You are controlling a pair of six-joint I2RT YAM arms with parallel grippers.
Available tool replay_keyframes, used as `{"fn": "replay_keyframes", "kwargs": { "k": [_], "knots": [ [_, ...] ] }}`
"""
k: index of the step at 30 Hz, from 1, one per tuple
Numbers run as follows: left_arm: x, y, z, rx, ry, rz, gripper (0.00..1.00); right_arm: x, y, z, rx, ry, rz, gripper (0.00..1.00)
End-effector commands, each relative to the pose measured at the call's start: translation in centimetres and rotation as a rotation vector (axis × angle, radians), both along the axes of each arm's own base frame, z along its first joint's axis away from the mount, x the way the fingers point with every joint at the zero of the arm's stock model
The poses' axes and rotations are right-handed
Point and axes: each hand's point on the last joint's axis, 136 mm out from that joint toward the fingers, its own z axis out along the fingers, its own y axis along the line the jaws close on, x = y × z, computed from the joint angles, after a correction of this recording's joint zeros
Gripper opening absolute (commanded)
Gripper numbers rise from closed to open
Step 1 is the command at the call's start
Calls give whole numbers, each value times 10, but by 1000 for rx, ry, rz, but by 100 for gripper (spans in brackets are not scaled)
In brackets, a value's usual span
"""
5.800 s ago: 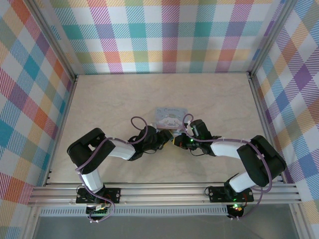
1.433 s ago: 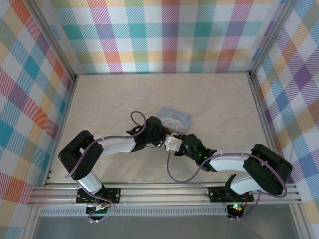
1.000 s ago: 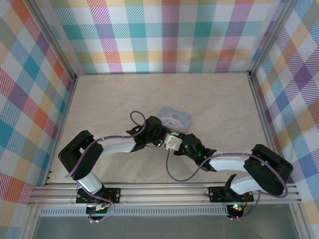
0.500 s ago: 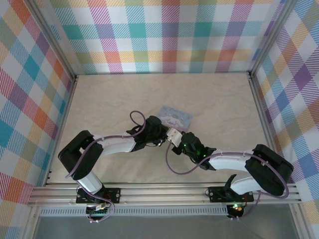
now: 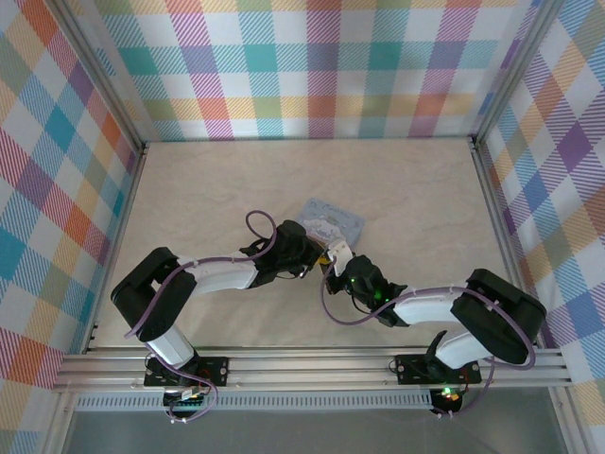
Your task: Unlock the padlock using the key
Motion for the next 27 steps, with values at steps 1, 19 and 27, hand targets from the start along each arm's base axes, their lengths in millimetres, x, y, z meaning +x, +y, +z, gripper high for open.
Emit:
{"fn": "replay_keyframes", "kwargs": {
  "k": [1,19,27],
  "knots": [
    [-7,-14,9,-49,-3,-59,0,4,-5,-4,39,30,-59,0],
    [-8,21,20,96,-83,-50,47,-7,-26,-28,161,245,-185,0],
    [-1,71,41,317,-186,-34,62,-6,-41,-32,313,398,-299,0]
  ]
}}
